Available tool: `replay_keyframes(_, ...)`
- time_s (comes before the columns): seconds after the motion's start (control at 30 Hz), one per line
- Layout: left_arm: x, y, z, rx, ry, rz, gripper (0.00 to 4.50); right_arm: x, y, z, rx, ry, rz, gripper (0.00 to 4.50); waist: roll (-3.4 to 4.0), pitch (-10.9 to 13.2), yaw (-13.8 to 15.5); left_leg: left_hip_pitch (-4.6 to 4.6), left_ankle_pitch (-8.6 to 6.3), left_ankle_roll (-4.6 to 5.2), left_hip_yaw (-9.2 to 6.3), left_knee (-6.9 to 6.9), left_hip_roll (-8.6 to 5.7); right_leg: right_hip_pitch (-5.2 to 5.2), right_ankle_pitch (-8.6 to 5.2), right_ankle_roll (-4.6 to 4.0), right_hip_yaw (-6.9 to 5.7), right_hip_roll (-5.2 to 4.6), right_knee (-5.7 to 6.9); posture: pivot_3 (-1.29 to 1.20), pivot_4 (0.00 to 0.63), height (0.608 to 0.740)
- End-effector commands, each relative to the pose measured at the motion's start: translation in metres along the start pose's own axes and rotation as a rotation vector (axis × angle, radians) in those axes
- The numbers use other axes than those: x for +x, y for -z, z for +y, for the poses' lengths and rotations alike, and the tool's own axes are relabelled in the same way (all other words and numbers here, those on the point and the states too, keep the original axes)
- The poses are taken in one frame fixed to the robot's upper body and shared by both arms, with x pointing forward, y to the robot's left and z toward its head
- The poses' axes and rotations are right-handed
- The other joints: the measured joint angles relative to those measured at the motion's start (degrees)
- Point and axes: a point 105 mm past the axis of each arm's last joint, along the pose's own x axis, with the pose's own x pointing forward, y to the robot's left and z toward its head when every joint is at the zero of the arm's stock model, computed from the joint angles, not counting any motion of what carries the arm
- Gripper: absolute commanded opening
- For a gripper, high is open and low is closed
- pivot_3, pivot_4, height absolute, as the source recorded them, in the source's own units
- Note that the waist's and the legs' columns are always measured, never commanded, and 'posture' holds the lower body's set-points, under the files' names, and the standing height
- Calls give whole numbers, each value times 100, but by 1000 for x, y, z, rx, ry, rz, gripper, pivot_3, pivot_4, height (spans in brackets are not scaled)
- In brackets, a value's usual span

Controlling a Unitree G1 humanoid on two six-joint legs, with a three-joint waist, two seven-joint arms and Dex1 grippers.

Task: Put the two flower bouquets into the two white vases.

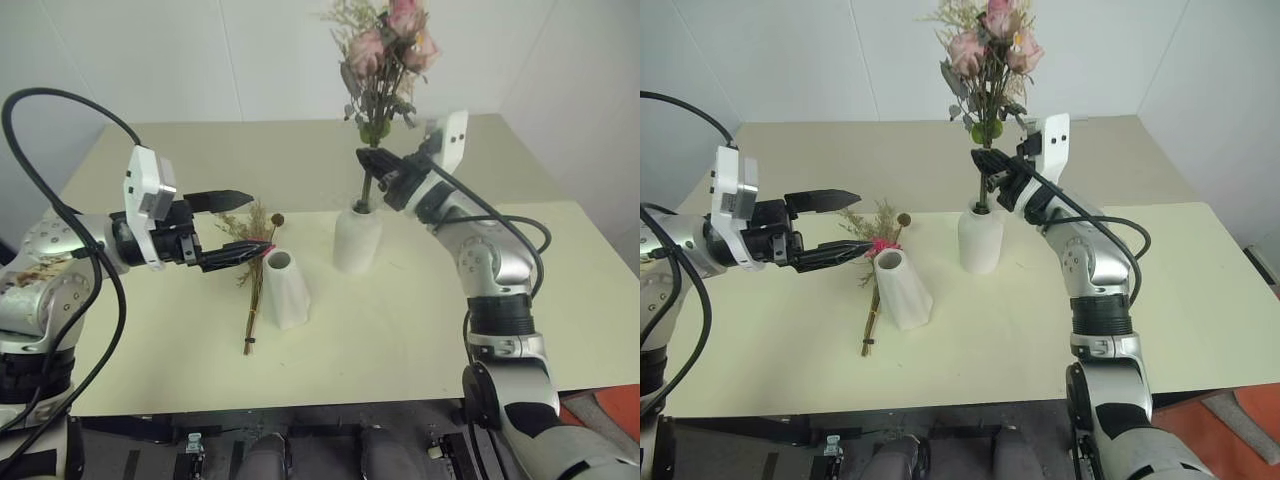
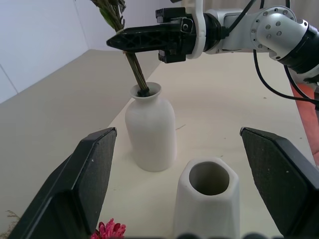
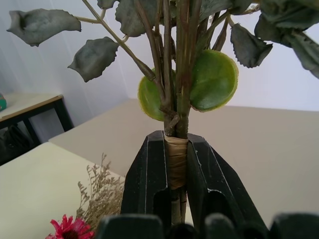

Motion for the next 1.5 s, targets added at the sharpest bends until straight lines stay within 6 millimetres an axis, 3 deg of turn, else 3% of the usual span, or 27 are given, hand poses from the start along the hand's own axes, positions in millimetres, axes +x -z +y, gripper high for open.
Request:
replay_keyframes(0.03, -4, -11, -2, 41, 2, -13, 4323, -2, -10, 5, -29, -2, -60, 226, 0, 0, 1, 0, 0, 0, 0, 0, 0, 0, 0, 0, 0, 0, 0, 0, 150, 740)
replay_keyframes(0.2, -5, -11, -1, 42, 2, -9, 4323, -2, 0, 4, -9, 23, -47, 226, 0, 0, -3, 0, 0, 0, 0, 0, 0, -1, 0, 0, 0, 0, 1, 0, 150, 740)
replay_keyframes(0.4, -6, -10, -2, 41, 2, -3, 4323, -6, 3, 3, -9, 37, -50, 2106, 0, 0, 1, 0, 0, 0, 0, 0, 0, -1, 0, 0, 0, 0, 1, 0, 150, 740)
replay_keyframes(0.67, -5, -6, -3, 30, 2, 5, 4323, -35, 12, 12, -44, 8, -5, 4481, 0, 0, 7, 0, 0, 0, -1, 0, 0, 1, 0, 1, 0, -1, -1, 0, 150, 740)
replay_keyframes(0.93, -8, 2, -7, 0, 1, 47, 4323, -74, 17, 17, -106, -52, 120, 4481, 0, 0, 8, 2, 0, 0, -2, 0, 1, 3, -1, 1, -1, 1, -2, 0, 150, 740)
replay_keyframes(1.2, -20, 43, 7, -74, -144, 382, 4323, -117, 5, 30, -199, -257, 280, 4481, -1, 1, 20, 5, 0, 0, 0, -1, 1, 12, -3, 5, -2, 1, -8, 0, 150, 740)
replay_keyframes(1.5, -2, 76, 20, -225, -258, 647, 4323, -126, -24, 49, -314, -521, 314, 4481, -5, 2, 26, 2, 0, 0, 0, 0, 0, 17, -6, 10, -5, 2, -13, 0, 150, 740)
